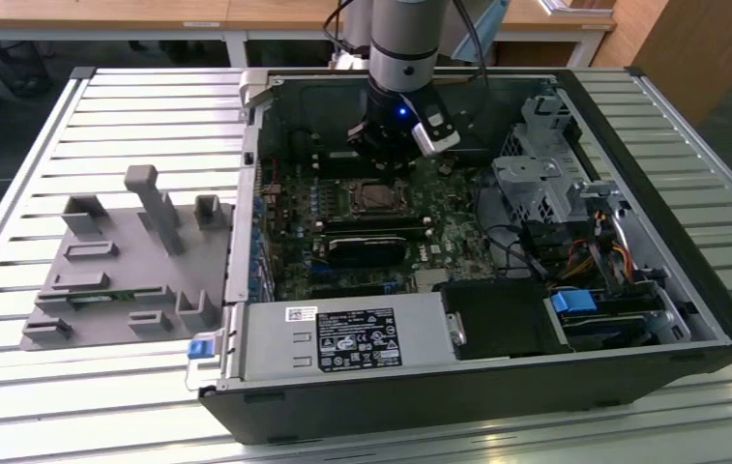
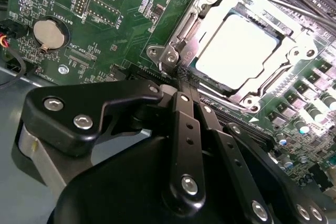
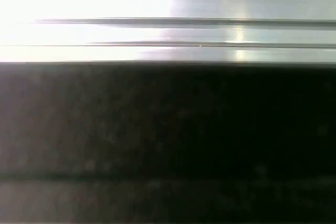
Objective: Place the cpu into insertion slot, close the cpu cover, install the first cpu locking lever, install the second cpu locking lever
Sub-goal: 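Install the first cpu locking lever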
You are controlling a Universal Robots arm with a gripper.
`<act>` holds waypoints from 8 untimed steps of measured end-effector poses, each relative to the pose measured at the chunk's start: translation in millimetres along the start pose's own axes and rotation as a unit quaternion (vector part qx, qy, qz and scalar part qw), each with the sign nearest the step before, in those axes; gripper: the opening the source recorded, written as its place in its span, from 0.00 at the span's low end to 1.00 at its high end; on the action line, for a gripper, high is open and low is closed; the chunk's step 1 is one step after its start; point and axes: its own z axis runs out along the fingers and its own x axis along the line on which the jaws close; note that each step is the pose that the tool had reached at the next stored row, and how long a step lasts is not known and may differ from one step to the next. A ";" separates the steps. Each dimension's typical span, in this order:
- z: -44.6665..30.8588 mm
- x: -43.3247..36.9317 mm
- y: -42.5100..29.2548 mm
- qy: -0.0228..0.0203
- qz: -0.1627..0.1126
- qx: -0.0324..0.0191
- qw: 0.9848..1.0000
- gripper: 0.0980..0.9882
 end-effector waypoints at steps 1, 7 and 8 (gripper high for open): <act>-0.9 -0.1 0.2 0.000 0.000 -0.001 1.000 0.01; -13.6 -0.2 0.8 0.000 0.000 0.000 1.000 0.01; -13.7 -0.2 0.9 0.000 0.000 0.000 1.000 0.01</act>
